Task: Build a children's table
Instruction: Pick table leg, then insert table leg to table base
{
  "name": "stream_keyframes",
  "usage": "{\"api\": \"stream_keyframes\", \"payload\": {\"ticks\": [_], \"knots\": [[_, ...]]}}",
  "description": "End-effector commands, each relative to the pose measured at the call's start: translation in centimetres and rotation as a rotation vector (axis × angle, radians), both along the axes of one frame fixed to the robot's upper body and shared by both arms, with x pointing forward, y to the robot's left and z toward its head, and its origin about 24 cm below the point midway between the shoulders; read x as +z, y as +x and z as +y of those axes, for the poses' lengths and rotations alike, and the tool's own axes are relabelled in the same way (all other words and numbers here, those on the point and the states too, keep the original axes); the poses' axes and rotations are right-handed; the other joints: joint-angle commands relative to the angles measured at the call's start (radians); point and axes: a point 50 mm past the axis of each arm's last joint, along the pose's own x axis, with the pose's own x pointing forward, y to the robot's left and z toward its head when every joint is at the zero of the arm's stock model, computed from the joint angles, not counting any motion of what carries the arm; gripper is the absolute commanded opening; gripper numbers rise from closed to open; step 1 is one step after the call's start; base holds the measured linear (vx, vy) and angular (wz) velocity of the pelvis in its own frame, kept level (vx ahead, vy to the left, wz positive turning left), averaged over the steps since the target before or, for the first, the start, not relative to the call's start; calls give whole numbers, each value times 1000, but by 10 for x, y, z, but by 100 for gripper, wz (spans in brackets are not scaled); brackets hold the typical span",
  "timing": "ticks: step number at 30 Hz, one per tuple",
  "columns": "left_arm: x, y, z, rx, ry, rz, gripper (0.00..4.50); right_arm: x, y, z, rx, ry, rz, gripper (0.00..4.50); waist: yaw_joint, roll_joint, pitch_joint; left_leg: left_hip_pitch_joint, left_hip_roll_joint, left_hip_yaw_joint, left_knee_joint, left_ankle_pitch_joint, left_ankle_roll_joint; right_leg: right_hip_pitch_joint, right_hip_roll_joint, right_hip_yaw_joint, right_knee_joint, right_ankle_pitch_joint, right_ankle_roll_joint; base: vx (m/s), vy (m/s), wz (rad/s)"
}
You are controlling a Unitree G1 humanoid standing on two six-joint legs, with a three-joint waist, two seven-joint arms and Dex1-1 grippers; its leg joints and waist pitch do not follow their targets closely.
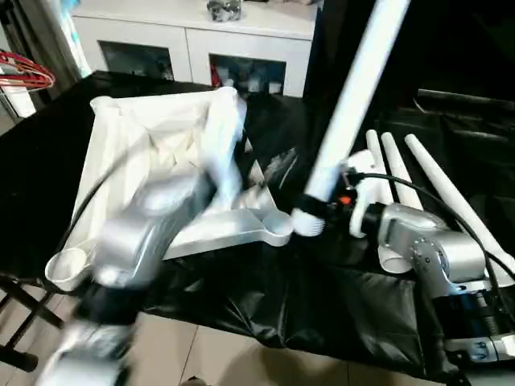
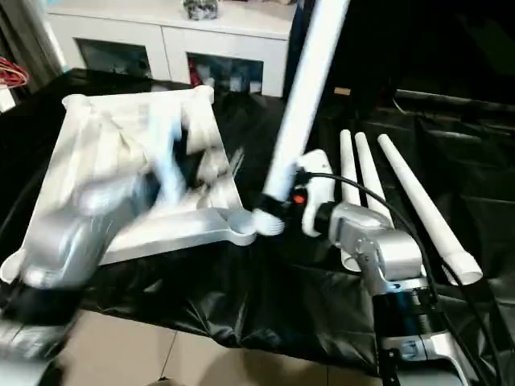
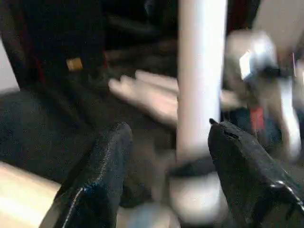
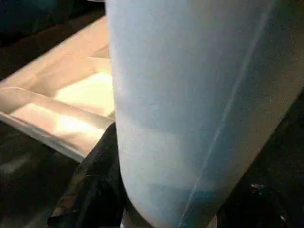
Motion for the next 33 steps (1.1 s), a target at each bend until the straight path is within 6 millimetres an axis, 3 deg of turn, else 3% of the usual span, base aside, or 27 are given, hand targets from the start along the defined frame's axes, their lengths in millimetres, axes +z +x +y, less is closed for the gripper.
{"api": "stream_keyframes", "payload": {"ticks": [1,3,6,7,10,12,16,17,18,19,20,22,23,26,29,33], "knots": [[-14,-3,4,-59,113,-21,300,5,4,-2,-35,-15,-44,193,-1,1,-74,13,31,-6,-62,-100,-16,50,-70,53,-73,-44,-186,0,0,0],[-27,-4,10,-85,177,-6,300,4,5,-3,-55,-15,-51,193,-1,-2,-73,8,28,-9,-65,-103,-11,52,-72,52,-76,-63,-173,0,0,0],[-44,-3,18,-126,230,36,300,4,6,-2,-66,-6,-55,193,-4,-2,-72,13,27,-6,-66,-115,-19,48,-72,54,-78,-84,-163,0,0,0],[-48,-2,19,-139,238,46,272,4,7,-2,-70,-5,-58,193,-5,0,-74,13,28,-6,-66,-115,-24,49,-72,55,-76,-81,-164,0,0,0],[-55,2,24,-161,267,56,259,3,7,-1,-70,-17,-62,193,-4,4,-73,13,30,-7,-67,-127,-28,48,-75,55,-75,-70,-179,0,0,0],[-67,9,35,-196,356,71,232,0,3,0,-43,-49,-65,193,-3,9,-72,15,25,-7,-68,-137,-26,47,-72,56,-80,-86,-166,0,0,0],[-71,15,42,-194,385,81,215,1,2,-1,-35,-49,-83,193,-4,5,-76,15,29,-8,-68,-127,-33,50,-74,55,-72,-33,-177,0,0,0],[-75,21,48,-213,400,104,209,0,0,-2,-30,-53,-85,193,-6,13,-75,15,26,-7,-67,-133,-33,49,-72,55,-76,-28,-183,0,0,0],[-75,21,48,-213,405,106,199,0,-1,-2,-29,-53,-85,193,-4,12,-77,17,26,-7,-66,-134,-32,50,-74,56,-74,-23,-185,0,0,0],[-77,23,50,-216,420,111,181,0,-1,-2,-25,-53,-84,193,-5,17,-77,16,28,-9,-67,-139,-35,51,-74,56,-72,-11,-192,0,0,0],[-78,24,50,-216,426,113,181,0,-1,-2,-26,-54,-85,193,-4,13,-77,15,28,-9,-67,-140,-34,53,-75,56,-72,-7,-194,0,0,0],[-79,25,51,-213,429,115,177,0,-2,-2,-27,-53,-85,193,-4,17,-77,15,31,-10,-67,-149,-34,53,-78,56,-70,-10,-206,0,0,0],[-81,28,54,-216,439,117,174,0,-2,-3,-31,-54,-86,193,-4,26,-77,17,31,-11,-66,-151,-36,52,-78,55,-69,-9,-209,0,0,0],[-83,31,56,-220,451,121,140,1,-2,-5,-36,-58,-89,193,-4,21,-78,16,28,-10,-66,-162,-36,55,-77,56,-74,-21,-209,0,0,0],[-86,33,58,-235,471,132,119,1,-3,-6,-36,-63,-91,193,-4,27,-77,17,31,-11,-67,-168,-38,53,-78,56,-73,-18,-217,0,0,0],[-86,35,58,-234,468,134,68,2,-3,-7,-38,-65,-93,193,-4,25,-78,17,32,-12,-67,-168,-34,56,-81,56,-72,-1,-231,0,0,0]]}}
